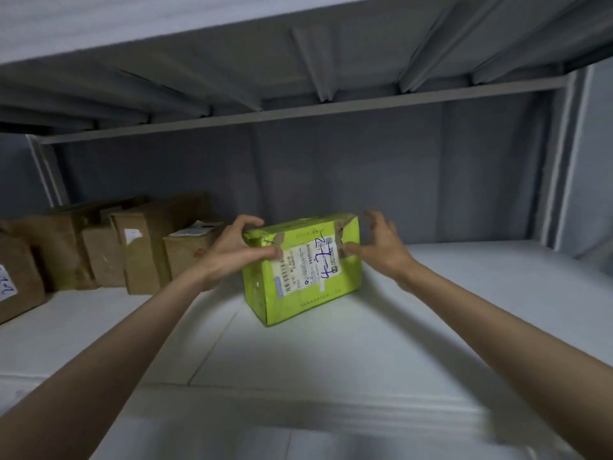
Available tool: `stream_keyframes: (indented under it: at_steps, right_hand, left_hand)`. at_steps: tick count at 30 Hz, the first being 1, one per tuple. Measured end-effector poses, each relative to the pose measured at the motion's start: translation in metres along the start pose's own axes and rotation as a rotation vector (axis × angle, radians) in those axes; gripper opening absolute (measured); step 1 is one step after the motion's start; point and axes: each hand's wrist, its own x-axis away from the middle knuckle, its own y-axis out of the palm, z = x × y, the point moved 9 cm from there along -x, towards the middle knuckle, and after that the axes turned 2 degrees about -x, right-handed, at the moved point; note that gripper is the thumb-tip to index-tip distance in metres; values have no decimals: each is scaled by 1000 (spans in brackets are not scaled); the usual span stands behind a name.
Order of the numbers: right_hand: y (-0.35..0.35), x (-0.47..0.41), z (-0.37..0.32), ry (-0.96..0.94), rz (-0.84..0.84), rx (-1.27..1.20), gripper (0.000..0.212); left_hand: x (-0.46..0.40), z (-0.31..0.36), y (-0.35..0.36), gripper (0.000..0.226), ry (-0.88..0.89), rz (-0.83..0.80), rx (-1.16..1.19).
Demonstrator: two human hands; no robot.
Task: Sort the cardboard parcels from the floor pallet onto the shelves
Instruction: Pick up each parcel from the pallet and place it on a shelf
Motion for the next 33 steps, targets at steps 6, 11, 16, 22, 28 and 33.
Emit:
stream_keyframes:
  at_steps: [6, 11, 16, 22, 28, 33]
  right_hand:
    - [-55, 100, 54, 232, -55, -233, 67]
    - [-101, 191, 60, 164, 33, -213, 48]
    - [-177, 270, 61, 170, 198, -157, 45]
    - [-282, 366, 53, 128, 416, -67, 34]
    - [-387, 458, 60, 130, 582, 84, 31]
    - [-467, 523, 86, 167, 683, 115, 29]
  left_hand:
    - [65, 60, 53, 99, 156, -58, 265]
    - [134, 102, 99, 125, 128, 36, 504]
    - [195, 162, 144, 126, 206, -18, 559]
    - [241, 258, 201, 109, 308, -119, 646]
    - [287, 353, 277, 103, 390, -215, 747]
    - [327, 428, 346, 111, 440, -270, 746]
